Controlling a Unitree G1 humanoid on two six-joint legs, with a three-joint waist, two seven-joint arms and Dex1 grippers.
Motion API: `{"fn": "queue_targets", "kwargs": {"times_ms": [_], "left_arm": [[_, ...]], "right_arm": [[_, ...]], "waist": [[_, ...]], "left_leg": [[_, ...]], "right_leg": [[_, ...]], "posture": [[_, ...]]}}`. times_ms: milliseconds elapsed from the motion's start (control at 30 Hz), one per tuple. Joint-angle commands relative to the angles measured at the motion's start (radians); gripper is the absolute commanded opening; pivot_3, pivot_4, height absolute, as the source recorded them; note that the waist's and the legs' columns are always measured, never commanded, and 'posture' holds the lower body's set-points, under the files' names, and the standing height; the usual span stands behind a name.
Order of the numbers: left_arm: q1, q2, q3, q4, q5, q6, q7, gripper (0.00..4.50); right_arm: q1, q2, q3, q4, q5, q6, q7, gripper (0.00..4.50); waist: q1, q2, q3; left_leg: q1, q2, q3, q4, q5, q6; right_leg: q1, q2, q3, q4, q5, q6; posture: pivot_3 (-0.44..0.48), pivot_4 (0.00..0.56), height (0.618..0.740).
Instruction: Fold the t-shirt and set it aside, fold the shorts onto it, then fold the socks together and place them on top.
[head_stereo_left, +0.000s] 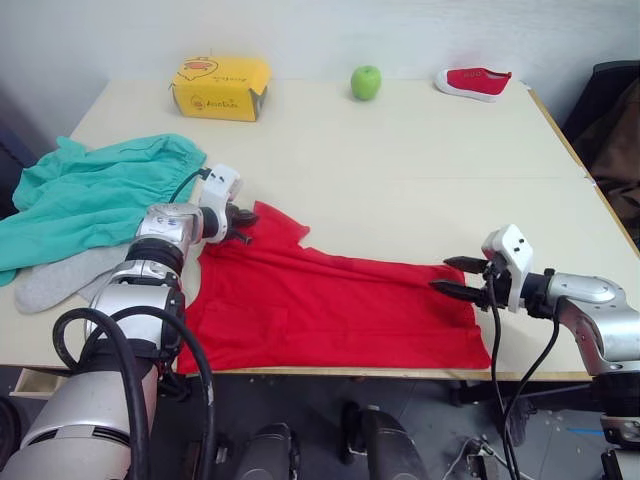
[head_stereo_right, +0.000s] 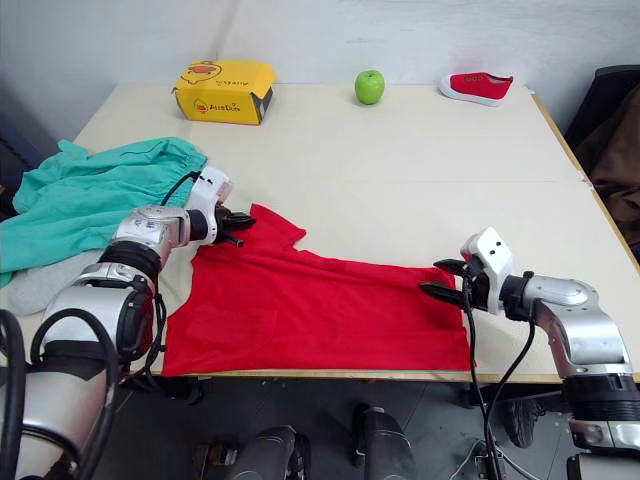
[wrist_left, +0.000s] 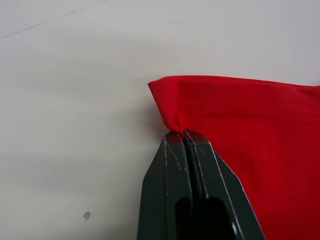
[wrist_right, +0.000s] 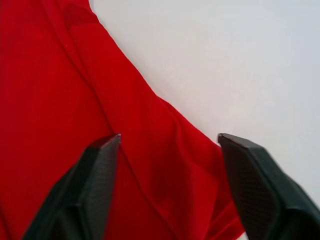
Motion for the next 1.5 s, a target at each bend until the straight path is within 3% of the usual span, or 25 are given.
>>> {"fn": "queue_targets", "kwargs": {"times_ms": [33, 200, 300, 467, 733, 933, 1167, 1400, 1500], "left_arm": [[0.008, 0.019, 0.013, -0.009, -0.008, 0.006, -0.046, 0.00], [0.010, 0.031, 0.027, -0.028, -0.020, 0.003, -0.102, 0.00], [0.007, 0.047, 0.057, -0.065, -0.059, -0.037, -0.188, 0.00], [0.143, 0.106, 0.079, -0.352, -0.186, -0.197, -0.555, 0.00], [0.567, 0.225, 0.053, -0.802, -0.193, -0.445, -0.600, 0.00], [0.724, 0.275, 0.057, -0.894, -0.184, -0.556, -0.566, 0.00], [0.745, 0.324, 0.078, -0.862, -0.243, -0.442, -0.568, 0.00], [0.732, 0.397, 0.095, -0.956, -0.411, 0.024, -0.629, 0.00], [0.765, 0.424, 0.081, -1.013, -0.434, 0.102, -0.650, 0.00]], "right_arm": [[0.001, -0.020, -0.023, -0.003, -0.001, -0.016, 0.010, 1.73], [0.002, -0.025, -0.025, 0.010, -0.006, -0.028, 0.020, 0.04], [-0.002, -0.020, -0.025, 0.013, -0.012, -0.052, 0.025, 0.04], [0.011, -0.011, -0.016, 0.016, -0.046, -0.214, 0.061, 0.04], [0.082, -0.038, 0.039, 0.083, -0.177, -0.687, 0.188, 0.04], [0.067, -0.066, 0.069, 0.234, -0.274, -0.974, 0.199, 0.04], [-0.011, -0.099, 0.122, 0.467, -0.407, -1.316, 0.137, 0.04], [-0.067, -0.093, 0.140, 0.542, -0.382, -1.315, 0.099, 0.04], [-0.067, -0.093, 0.147, 0.546, -0.372, -1.305, 0.101, 0.04]], "waist": [[0.000, 0.000, 0.000], [0.000, 0.000, 0.000], [-0.001, 0.000, 0.000], [-0.009, 0.000, 0.000], [-0.024, 0.000, 0.000], [-0.012, 0.000, 0.000], [-0.011, 0.000, 0.000], [-0.012, 0.000, 0.000], [-0.016, 0.000, 0.000]], "left_leg": [[0.000, 0.000, 0.000, 0.000, 0.000, 0.000], [0.000, 0.000, 0.000, 0.000, 0.000, 0.000], [0.000, 0.000, 0.000, 0.000, 0.000, 0.000], [0.000, 0.000, 0.000, 0.000, 0.000, -0.001], [0.001, 0.001, 0.001, 0.001, 0.000, -0.002], [0.002, 0.001, 0.000, 0.001, 0.000, -0.001], [0.002, 0.001, 0.001, 0.000, 0.000, 0.000], [0.002, 0.001, 0.000, 0.000, 0.000, 0.001], [0.001, 0.001, 0.000, 0.000, 0.000, 0.001]], "right_leg": [[0.000, 0.000, 0.000, 0.000, 0.000, 0.000], [0.000, 0.000, 0.000, 0.000, 0.000, 0.000], [0.000, 0.000, 0.000, 0.000, 0.000, 0.000], [-0.001, 0.001, 0.000, 0.000, 0.000, 0.000], [0.000, 0.001, 0.002, 0.000, 0.000, -0.001], [0.001, 0.000, 0.002, -0.002, 0.000, -0.001], [0.001, 0.000, 0.002, -0.002, -0.001, -0.001], [0.001, 0.000, 0.002, -0.001, -0.001, -0.001], [0.001, 0.000, 0.001, -0.001, -0.001, -0.001]], "posture": [[0.000, 0.150, 0.740], [0.000, 0.150, 0.740], [0.000, 0.150, 0.740], [0.000, 0.150, 0.740], [0.000, 0.150, 0.740], [0.000, 0.150, 0.740], [0.000, 0.150, 0.740], [0.000, 0.150, 0.740], [0.000, 0.150, 0.740]]}}
